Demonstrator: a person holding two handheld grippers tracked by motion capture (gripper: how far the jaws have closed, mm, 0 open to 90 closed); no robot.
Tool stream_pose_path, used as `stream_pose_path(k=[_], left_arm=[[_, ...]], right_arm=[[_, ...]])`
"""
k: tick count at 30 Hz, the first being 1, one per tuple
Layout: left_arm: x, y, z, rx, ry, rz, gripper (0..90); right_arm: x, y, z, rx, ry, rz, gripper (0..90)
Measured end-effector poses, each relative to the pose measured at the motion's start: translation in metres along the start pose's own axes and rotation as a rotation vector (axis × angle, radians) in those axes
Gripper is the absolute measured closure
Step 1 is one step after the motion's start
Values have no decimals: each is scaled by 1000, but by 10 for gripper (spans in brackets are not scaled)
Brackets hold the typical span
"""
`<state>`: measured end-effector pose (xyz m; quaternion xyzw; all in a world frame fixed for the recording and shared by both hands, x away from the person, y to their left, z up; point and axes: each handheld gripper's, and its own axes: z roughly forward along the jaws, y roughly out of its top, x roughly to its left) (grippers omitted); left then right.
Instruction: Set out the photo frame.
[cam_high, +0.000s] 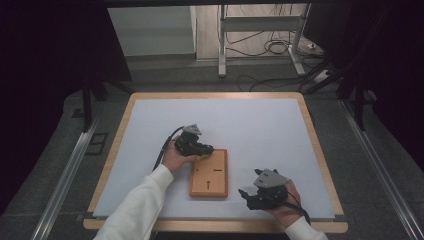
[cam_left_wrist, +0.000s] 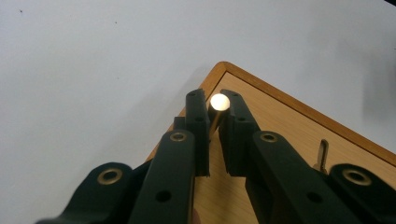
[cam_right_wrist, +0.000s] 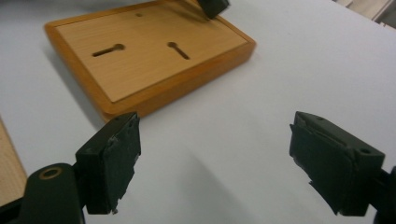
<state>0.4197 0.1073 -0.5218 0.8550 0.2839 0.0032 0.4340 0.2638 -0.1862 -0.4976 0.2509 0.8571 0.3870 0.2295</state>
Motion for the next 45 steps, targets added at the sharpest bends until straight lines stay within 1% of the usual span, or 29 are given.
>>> stream_pose_path(k=[4,5,6,9,10,11,12,14,17,18,19,23,26,27,28,29,32,33,35,36,42,45], left_arm=[[3,0,0,0,-19,-23,828],[4,0,0,0,-23,-27,827],[5,1,0,2,-29,-25,827],[7,2,0,15,-43,-42,825],[7,3,0,18,-44,-43,826],[8,4,0,20,-46,-46,826],[9,4,0,21,-49,-45,826],[9,4,0,22,-56,-54,826],[11,5,0,25,-62,-53,826],[11,5,0,27,-64,-54,826],[12,5,0,26,-65,-55,826],[13,5,0,27,-70,-61,826],[13,5,0,27,-66,-59,827],[13,5,1,24,-63,-66,829],[12,5,1,22,-57,-65,837],[11,6,1,22,-48,-62,837],[10,6,1,18,-30,-57,841],[9,6,0,17,-20,-53,841],[8,8,1,19,6,-49,844],[7,8,2,20,12,-50,842],[8,8,3,16,28,-50,825],[8,7,3,16,32,-49,815]], right_arm=[[15,8,3,4,7,-51,136],[21,10,5,9,13,-72,131],[25,11,7,12,14,-82,128],[39,16,14,29,16,-134,118],[43,18,18,33,16,-151,116],[49,20,24,48,11,-172,111],[49,20,24,48,11,-172,111],[53,21,31,64,2,-194,109],[57,22,41,83,-13,-202,107],[59,23,46,97,-33,-217,107],[59,23,46,97,-33,-217,107],[63,24,57,114,-77,-242,109],[66,25,61,105,-116,-254,125],[66,26,62,100,-129,-264,129],[68,26,62,76,-162,-292,150],[68,26,62,76,-162,-292,150],[71,31,60,48,-193,-340,183],[71,33,59,34,-203,-349,212],[70,37,56,8,-204,-352,251],[69,40,56,9,-200,-356,269],[66,50,55,-3,-147,-371,411],[65,53,54,-10,-151,-378,438]])
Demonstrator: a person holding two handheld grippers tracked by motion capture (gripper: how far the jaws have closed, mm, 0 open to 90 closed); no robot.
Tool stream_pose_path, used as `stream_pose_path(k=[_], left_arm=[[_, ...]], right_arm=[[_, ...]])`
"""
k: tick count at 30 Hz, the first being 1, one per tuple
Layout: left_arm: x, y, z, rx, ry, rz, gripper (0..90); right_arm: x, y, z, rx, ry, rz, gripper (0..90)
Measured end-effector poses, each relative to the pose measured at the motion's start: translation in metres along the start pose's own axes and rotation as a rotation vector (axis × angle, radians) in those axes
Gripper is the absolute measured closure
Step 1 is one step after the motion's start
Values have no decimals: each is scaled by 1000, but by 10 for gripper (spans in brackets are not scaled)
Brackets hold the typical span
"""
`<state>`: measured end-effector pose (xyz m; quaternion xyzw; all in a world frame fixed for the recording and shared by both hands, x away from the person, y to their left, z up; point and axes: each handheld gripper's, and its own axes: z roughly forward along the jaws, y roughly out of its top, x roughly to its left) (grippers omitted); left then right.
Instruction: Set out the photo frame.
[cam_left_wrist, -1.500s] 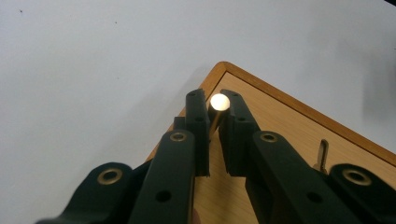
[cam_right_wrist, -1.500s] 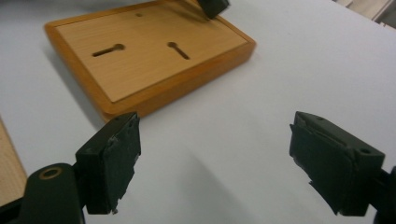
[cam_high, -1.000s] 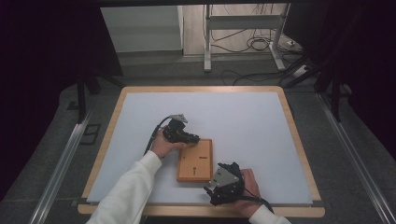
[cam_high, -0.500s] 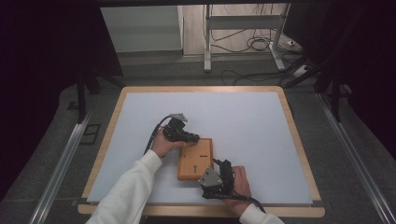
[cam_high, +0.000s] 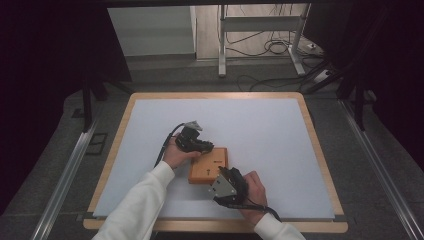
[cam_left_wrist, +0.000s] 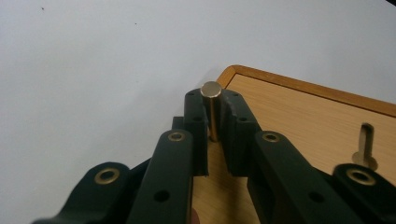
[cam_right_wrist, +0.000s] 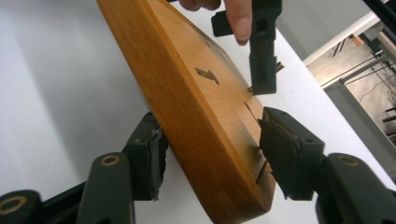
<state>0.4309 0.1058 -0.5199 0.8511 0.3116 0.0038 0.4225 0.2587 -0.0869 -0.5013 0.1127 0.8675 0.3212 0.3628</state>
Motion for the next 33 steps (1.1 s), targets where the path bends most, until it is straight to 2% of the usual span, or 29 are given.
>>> stream_pose_path(k=[7,9,12,16,21,24,29,33], left_arm=[[1,0,0,-8,-2,-7,785],[1,0,-1,-15,-2,-9,746],[2,-1,-6,-43,19,-33,646],[6,-6,-23,-92,58,-58,566],[6,-22,-48,-125,110,-52,509],[3,-35,-64,-127,173,-34,478],[-1,-60,-83,-129,188,-39,466],[-2,-71,-94,-130,191,-46,458]], right_arm=[[-7,2,-3,-10,-11,-5,466],[-8,2,-4,-14,-14,-3,473],[-10,3,-5,-12,-20,-3,481],[-12,4,-6,-15,-17,1,483],[-13,4,-6,-10,-12,-2,484],[-13,4,-6,-6,-13,-7,489],[-16,5,-7,-5,-14,-12,499],[-19,8,-7,4,-12,-20,509]])
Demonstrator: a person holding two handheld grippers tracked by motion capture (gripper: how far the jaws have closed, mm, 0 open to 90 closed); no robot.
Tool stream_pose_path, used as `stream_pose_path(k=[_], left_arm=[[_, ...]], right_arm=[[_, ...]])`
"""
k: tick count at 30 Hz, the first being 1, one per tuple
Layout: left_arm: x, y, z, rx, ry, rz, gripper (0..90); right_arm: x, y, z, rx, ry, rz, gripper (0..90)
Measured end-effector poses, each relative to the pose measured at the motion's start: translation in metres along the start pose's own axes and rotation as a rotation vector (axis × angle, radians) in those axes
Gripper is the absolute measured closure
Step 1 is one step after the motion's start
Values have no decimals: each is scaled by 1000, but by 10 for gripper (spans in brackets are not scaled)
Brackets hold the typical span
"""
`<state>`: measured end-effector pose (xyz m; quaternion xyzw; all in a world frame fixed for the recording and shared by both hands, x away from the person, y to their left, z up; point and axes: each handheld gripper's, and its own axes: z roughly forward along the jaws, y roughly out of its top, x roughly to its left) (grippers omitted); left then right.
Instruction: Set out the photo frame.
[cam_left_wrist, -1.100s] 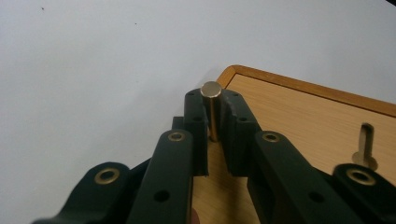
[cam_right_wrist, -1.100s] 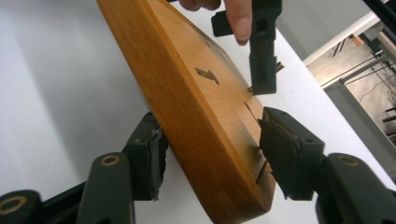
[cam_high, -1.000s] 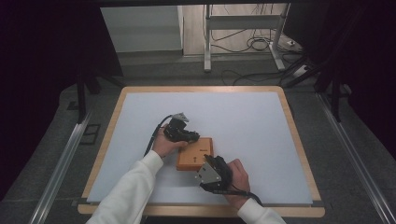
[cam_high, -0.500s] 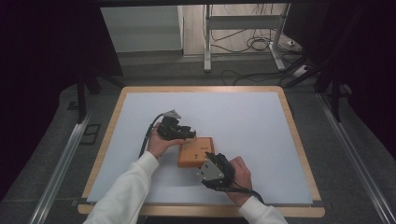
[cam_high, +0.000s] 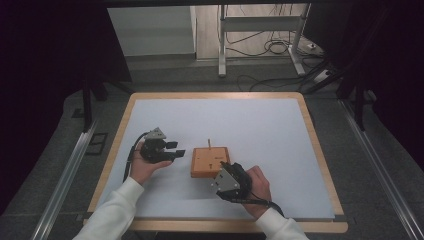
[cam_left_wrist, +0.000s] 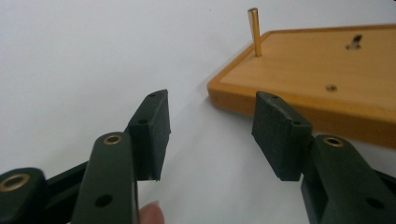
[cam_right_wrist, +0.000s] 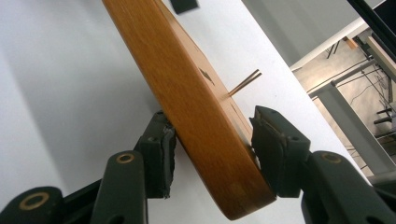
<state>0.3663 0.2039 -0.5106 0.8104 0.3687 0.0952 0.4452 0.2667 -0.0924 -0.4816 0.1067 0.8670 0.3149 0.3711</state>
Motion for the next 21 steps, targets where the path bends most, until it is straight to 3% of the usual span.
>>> stream_pose_path(k=[7,15,21], left_arm=[[-4,-13,-9,8,0,4,452],[-11,-20,-7,42,-7,37,441],[-13,-21,-4,55,-13,40,440]], right_arm=[[-12,6,0,20,31,14,521],[-30,13,1,30,76,51,547],[-46,19,5,36,112,76,576]])
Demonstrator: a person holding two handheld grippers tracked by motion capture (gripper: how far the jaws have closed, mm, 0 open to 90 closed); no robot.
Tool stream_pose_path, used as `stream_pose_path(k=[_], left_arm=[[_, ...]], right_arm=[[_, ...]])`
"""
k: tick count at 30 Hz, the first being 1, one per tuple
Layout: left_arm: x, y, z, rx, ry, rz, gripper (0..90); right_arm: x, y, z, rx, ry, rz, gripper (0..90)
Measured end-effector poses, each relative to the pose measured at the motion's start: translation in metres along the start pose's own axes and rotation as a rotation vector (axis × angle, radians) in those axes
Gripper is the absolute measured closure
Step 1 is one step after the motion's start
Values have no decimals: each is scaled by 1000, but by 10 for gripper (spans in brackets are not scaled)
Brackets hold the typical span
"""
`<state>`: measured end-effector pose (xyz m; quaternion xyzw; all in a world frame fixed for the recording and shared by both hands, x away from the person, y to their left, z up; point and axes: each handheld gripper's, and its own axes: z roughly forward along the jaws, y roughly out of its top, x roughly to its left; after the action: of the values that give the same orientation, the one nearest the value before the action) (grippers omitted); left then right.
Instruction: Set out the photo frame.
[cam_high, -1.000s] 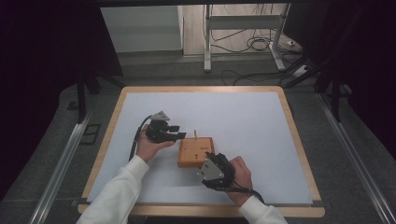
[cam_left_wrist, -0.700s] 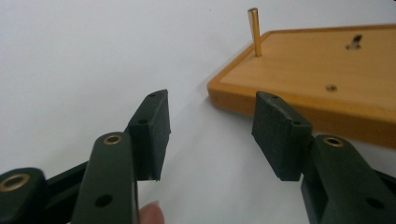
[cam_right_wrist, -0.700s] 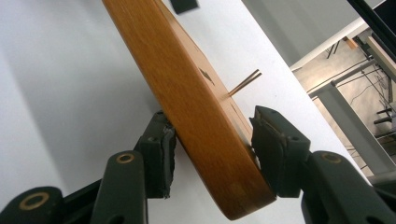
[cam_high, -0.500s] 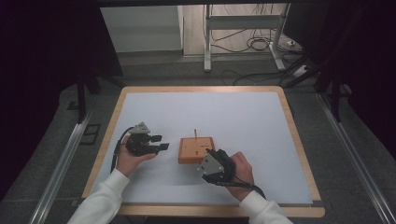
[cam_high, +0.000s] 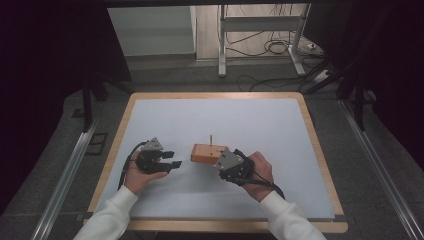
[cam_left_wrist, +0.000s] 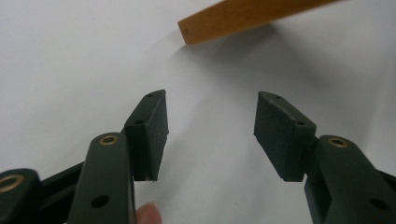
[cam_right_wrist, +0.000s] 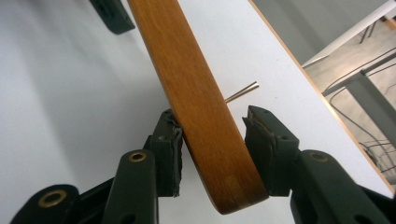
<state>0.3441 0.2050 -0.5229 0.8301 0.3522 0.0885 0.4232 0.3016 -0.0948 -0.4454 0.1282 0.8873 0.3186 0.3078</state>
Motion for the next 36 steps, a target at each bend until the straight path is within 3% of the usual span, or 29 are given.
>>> stream_pose_path(k=[13,21,28,32,36], left_arm=[[2,-4,-1,-1,4,-7,440],[2,-5,0,2,2,-4,439],[-1,-5,0,8,16,14,438],[0,-5,1,8,12,10,438],[-1,-5,1,7,18,15,438]], right_arm=[[-18,17,8,-8,31,-3,641],[-28,19,6,-21,44,35,662],[-38,21,-7,-51,103,83,688],[-38,20,-13,-48,134,68,689],[-39,17,-21,-62,174,91,689]])
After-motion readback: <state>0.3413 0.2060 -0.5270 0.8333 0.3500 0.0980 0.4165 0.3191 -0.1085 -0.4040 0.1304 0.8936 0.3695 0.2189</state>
